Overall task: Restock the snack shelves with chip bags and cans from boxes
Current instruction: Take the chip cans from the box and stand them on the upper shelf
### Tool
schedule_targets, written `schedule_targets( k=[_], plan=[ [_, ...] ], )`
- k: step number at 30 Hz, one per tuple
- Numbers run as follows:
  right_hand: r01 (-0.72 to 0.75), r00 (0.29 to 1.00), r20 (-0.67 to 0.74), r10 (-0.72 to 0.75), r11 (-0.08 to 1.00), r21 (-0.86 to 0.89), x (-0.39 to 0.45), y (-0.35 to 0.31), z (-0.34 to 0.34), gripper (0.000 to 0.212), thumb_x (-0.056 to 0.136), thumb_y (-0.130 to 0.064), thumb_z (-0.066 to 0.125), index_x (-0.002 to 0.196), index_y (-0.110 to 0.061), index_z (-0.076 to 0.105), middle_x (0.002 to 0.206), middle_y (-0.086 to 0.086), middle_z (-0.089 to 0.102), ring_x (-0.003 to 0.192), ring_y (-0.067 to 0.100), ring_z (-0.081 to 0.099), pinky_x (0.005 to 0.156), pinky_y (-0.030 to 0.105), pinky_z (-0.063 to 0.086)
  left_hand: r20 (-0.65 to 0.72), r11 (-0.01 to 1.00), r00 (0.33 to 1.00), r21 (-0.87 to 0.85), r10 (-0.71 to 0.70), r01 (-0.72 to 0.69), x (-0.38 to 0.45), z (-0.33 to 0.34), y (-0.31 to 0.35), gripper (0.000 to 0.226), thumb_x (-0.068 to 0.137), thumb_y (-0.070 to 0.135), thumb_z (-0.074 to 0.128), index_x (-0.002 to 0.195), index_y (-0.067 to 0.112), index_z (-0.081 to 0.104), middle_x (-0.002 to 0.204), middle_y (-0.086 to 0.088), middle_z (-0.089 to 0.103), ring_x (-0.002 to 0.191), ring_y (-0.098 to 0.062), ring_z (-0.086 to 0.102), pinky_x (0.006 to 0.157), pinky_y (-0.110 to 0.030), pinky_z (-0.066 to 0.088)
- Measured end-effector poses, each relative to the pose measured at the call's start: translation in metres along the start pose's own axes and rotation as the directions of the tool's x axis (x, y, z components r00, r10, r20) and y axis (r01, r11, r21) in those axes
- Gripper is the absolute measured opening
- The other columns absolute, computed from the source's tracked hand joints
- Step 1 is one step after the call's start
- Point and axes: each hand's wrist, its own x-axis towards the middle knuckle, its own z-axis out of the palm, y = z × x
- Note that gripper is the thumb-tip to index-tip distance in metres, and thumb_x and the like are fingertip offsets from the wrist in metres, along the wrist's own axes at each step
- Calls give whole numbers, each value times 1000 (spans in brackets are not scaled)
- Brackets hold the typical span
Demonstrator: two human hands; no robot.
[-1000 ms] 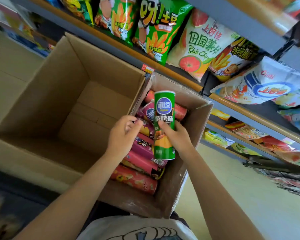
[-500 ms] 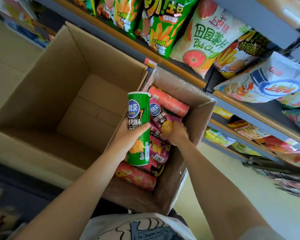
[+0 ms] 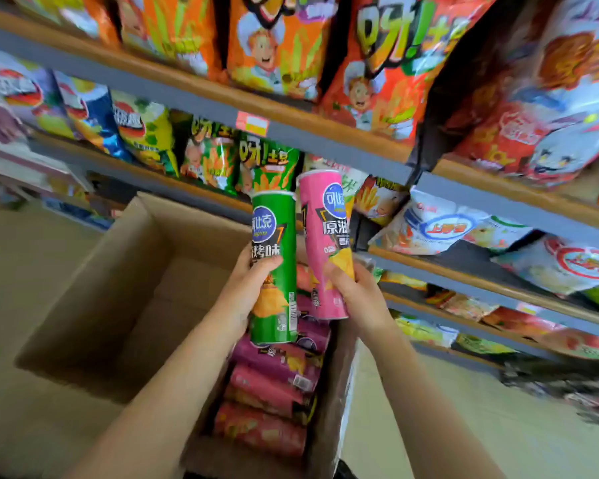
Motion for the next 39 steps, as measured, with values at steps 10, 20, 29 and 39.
schedule_targets(
  k=[10,20,29,39],
  plan=[
    [684,715,-252,-652,727,57,-116,-200,-165,34,68,-43,73,90,-21,59,67,-18,64,62,-3,55,60,11,46,290,708,662,-92,691,-700,-127,203,219,50,61,37,75,108,33,57,95,18,68,90,3,65,86,-19,50],
    [737,439,-461,-771,603,-306,-85,-294,-325,30,74,-32,87,94,-29,65,85,-9,71,66,-6,58,70,18,49,321,530,488,-52,811,-847,-105,392,290,83,71,31,87,140,18,43,129,-2,65,107,-9,63,90,-19,49],
    [626,553,-405,-728,684,-375,-25,-310,-366,47,75,-40,84,110,-21,60,94,-9,66,84,10,62,76,21,52,308,497,553,245,774,-832,-41,444,298,78,89,30,73,153,25,28,137,4,55,121,-16,52,98,-27,37],
    [625,616,-305,-727,686,-373,-2,-323,-359,65,82,-42,78,135,-16,50,123,1,60,103,17,57,75,22,43,279,296,458,469,844,-832,-55,405,287,32,100,23,53,130,15,59,119,0,59,107,-16,57,89,-27,42]
  ],
)
